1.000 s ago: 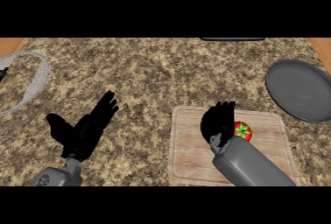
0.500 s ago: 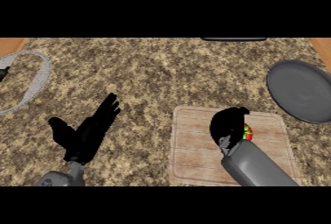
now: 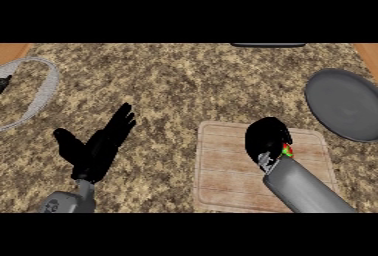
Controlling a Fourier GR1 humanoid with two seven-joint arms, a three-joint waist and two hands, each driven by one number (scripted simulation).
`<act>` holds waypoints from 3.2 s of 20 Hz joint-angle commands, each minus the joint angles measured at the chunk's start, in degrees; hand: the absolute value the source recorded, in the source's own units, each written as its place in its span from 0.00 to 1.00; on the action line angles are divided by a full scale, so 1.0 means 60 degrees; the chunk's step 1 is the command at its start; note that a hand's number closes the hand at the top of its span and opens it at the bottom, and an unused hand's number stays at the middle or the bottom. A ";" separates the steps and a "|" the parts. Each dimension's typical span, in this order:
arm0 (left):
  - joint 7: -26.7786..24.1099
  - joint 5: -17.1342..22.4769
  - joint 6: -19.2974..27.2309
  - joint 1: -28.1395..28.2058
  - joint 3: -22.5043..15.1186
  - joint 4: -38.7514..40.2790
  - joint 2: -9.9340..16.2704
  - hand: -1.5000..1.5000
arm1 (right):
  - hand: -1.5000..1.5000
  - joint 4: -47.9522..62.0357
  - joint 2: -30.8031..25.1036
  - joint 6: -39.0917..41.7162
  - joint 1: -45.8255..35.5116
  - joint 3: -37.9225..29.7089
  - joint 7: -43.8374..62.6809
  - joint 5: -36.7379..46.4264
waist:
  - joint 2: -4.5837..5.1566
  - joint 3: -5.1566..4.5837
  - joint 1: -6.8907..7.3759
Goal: Pick the tomato from the cutting board and place it in the pan
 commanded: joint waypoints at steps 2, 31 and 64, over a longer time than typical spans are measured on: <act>-0.0320 -0.0268 0.0006 0.0262 -0.0116 0.0232 -0.0170 0.50 | 1.00 -0.1213 -0.0068 -0.1577 0.1028 -0.0631 -0.0438 -0.0411 | -0.0020 0.0015 -0.0186; 0.0575 -0.0789 0.0540 -0.0050 -0.0192 -0.0558 -0.0657 0.50 | 1.00 -0.5594 0.0698 -0.9756 0.5355 -0.6855 -0.4027 -0.5519 | 0.0015 0.0021 -0.0065; 0.0252 -0.0661 -0.0677 -0.0071 0.0031 -0.0308 -0.0753 0.50 | 0.00 1.0465 -0.2481 -1.3529 -0.1801 -1.0745 -0.9689 -0.5041 | 0.0329 0.0062 0.0688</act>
